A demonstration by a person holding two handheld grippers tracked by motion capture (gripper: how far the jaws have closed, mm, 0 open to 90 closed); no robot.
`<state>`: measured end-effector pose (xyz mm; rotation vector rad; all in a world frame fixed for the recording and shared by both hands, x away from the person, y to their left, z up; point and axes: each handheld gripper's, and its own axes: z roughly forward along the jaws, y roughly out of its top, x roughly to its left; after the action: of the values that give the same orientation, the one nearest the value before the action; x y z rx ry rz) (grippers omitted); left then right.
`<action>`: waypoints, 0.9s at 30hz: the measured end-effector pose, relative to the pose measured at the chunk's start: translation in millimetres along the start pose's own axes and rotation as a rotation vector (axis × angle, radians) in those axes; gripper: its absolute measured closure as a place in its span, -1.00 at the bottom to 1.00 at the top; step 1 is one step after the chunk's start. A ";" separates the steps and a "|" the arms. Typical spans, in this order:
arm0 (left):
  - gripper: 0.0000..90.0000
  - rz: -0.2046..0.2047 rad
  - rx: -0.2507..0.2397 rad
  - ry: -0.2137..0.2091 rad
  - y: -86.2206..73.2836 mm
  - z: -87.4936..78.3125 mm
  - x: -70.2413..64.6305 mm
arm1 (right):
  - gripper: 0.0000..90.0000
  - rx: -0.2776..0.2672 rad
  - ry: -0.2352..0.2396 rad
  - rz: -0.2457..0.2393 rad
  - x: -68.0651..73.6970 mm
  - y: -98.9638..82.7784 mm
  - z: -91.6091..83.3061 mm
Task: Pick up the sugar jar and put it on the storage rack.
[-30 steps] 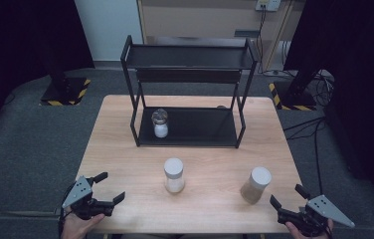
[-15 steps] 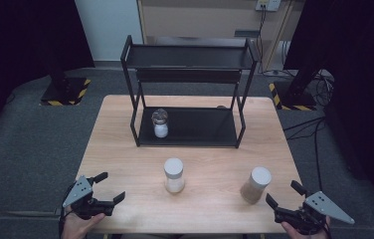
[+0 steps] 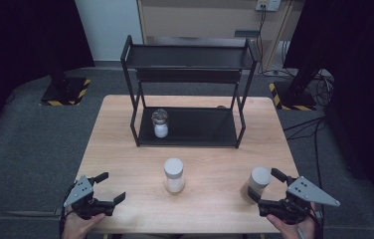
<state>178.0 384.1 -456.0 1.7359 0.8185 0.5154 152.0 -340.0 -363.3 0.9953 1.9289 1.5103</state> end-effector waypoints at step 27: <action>-0.97 0.005 0.012 -0.004 1.1 1.2 -0.1 | -0.85 0.091 0.283 -0.076 26.4 46.6 108.8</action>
<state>179.0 383.0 -455.3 1.7497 0.8160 0.5115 229.0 -247.9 -346.0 0.7676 2.2212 1.6022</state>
